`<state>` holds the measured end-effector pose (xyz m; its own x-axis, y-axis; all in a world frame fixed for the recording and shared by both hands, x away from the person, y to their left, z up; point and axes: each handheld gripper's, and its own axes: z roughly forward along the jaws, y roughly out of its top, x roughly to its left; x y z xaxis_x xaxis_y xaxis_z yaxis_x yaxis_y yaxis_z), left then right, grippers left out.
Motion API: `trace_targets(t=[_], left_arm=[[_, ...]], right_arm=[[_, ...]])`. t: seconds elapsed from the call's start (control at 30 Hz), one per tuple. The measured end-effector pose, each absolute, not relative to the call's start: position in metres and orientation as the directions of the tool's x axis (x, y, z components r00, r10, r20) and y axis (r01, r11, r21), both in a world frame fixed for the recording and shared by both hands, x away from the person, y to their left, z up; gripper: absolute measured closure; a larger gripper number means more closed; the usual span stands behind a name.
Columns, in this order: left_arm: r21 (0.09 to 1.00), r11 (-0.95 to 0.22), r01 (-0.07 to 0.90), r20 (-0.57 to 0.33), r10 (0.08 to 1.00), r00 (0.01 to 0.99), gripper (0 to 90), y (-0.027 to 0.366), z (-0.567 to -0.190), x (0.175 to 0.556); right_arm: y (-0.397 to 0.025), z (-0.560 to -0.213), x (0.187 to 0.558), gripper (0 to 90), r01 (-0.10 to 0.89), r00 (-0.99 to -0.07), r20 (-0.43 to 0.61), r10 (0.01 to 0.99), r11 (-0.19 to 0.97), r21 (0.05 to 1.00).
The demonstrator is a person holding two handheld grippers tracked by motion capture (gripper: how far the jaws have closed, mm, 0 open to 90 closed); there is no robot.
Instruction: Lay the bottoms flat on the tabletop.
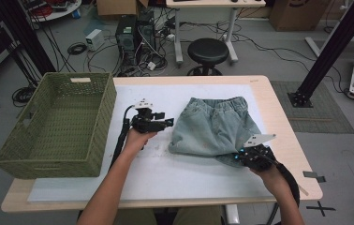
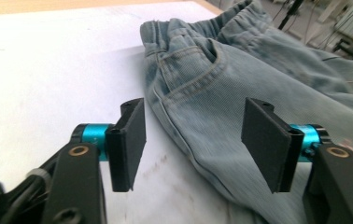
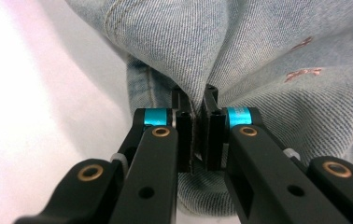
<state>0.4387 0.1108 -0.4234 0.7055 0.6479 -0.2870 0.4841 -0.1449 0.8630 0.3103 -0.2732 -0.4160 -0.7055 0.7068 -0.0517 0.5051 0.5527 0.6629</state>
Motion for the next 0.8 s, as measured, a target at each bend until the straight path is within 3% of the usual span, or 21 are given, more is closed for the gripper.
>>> trace_targets(t=[0.07,0.2,0.5,0.57,0.6,0.63,0.73,0.8], left_arm=[[0.850,-0.160,0.502,-0.289,0.655,0.698,39.8,0.101,-0.424,0.448],[0.826,-0.214,0.522,-0.247,0.695,0.675,39.9,0.079,-0.432,0.468],[0.768,-0.270,0.581,-0.230,0.731,0.642,40.3,0.064,-0.450,0.486],[0.767,-0.267,0.583,-0.233,0.730,0.642,51.7,0.063,-0.451,0.486],[0.765,-0.278,0.581,-0.242,0.711,0.660,51.7,0.062,-0.452,0.485],[0.765,-0.306,0.567,-0.213,0.711,0.671,62.4,0.060,-0.451,0.483],[0.766,-0.329,0.552,-0.174,0.720,0.672,81.9,0.056,-0.448,0.479],[0.775,-0.308,0.552,-0.177,0.733,0.657,84.0,0.061,-0.446,0.476]], right_arm=[[-0.274,-0.416,0.311,82.4,0.507,-0.698,-0.035,0.716,0.527,0.682],[-0.277,-0.409,0.314,58.1,0.476,-0.673,0.025,0.739,0.407,0.780],[-0.284,-0.395,0.313,54.0,0.429,-0.646,0.001,0.763,0.362,0.828],[-0.285,-0.397,0.317,53.4,0.438,-0.634,0.003,0.773,0.356,0.825],[-0.285,-0.397,0.317,53.4,0.438,-0.634,0.003,0.773,0.356,0.825],[-0.285,-0.399,0.318,53.3,0.445,-0.628,0.007,0.778,0.352,0.824],[-0.285,-0.403,0.322,52.8,0.462,-0.614,0.017,0.789,0.341,0.819],[-0.285,-0.404,0.324,52.7,0.464,-0.609,0.018,0.793,0.338,0.819]])
